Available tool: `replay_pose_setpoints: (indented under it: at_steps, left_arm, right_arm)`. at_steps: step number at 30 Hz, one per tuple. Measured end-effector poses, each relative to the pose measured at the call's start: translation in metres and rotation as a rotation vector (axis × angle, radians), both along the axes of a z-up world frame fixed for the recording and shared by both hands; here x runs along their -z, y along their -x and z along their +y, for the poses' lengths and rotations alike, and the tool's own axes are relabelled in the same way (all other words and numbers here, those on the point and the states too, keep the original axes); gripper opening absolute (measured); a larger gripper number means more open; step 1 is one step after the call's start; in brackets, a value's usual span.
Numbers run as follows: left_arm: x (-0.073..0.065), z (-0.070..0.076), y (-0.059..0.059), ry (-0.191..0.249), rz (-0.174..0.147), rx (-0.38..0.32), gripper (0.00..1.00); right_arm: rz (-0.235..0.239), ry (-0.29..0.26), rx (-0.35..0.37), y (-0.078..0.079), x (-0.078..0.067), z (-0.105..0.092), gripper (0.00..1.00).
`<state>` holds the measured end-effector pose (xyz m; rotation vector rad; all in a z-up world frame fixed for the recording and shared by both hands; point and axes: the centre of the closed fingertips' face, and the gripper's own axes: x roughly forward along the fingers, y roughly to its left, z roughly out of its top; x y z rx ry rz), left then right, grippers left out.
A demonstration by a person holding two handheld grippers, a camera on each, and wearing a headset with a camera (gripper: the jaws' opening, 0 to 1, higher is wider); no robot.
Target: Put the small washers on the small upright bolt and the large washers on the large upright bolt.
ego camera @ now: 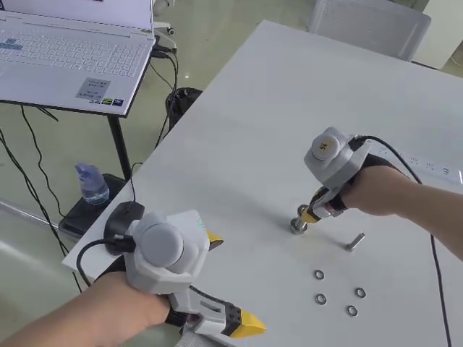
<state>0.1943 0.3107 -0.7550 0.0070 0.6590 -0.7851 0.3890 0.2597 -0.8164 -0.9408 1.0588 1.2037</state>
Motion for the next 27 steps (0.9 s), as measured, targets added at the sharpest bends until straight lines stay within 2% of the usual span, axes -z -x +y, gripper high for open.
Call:
replay_pose_setpoints:
  at_steps: [15, 27]
  left_arm:
    - [0.001, 0.003, -0.001, 0.009, -0.002, -0.006, 0.89]
    - [0.001, 0.004, 0.000, 0.014, -0.003, -0.004, 0.89]
  right_arm:
    - [-0.003, 0.023, -0.022, 0.000, 0.013, 0.003, 0.21]
    - [0.001, 0.042, -0.024, 0.013, 0.019, 0.000, 0.22]
